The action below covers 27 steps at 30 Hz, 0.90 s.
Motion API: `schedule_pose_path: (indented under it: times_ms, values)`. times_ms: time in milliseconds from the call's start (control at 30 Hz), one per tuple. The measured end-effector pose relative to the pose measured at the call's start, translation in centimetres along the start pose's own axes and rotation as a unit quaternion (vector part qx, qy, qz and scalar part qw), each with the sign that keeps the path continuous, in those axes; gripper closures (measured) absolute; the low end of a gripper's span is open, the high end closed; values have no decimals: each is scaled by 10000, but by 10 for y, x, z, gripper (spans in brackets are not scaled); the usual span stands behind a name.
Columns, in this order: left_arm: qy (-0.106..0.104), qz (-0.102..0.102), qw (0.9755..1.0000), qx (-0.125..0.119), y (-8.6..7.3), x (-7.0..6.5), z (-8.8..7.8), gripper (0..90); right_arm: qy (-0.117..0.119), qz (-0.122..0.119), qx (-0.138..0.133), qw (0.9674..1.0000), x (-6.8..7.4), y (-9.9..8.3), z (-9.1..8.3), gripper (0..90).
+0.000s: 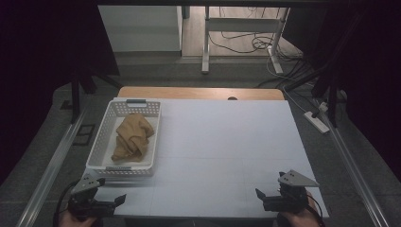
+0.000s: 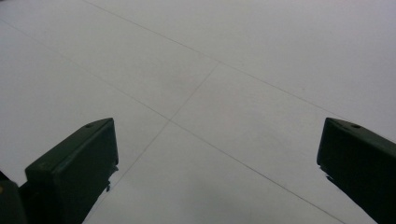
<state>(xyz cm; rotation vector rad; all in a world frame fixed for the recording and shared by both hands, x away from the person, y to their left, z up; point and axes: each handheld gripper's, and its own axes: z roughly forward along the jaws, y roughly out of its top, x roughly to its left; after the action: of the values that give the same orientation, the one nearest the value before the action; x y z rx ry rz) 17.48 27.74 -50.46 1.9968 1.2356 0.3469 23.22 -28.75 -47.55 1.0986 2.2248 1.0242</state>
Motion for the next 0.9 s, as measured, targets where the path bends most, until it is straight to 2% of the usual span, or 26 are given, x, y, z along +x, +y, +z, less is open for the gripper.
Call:
schedule_pose_path:
  times_ms: [133,300,533,900]
  values:
    - [-67,0,10000,27,0,0,1,8,71,30,8,10000,-1,0,0,0]
    - [-137,84,9998,117,1,0,3,8,110,-72,41,9999,1,0,1,0]
    - [-212,43,9997,144,1,1,3,7,111,-100,63,9999,1,0,1,0]
    - [-221,65,9995,227,3,1,4,0,117,-139,83,9998,2,0,2,0]
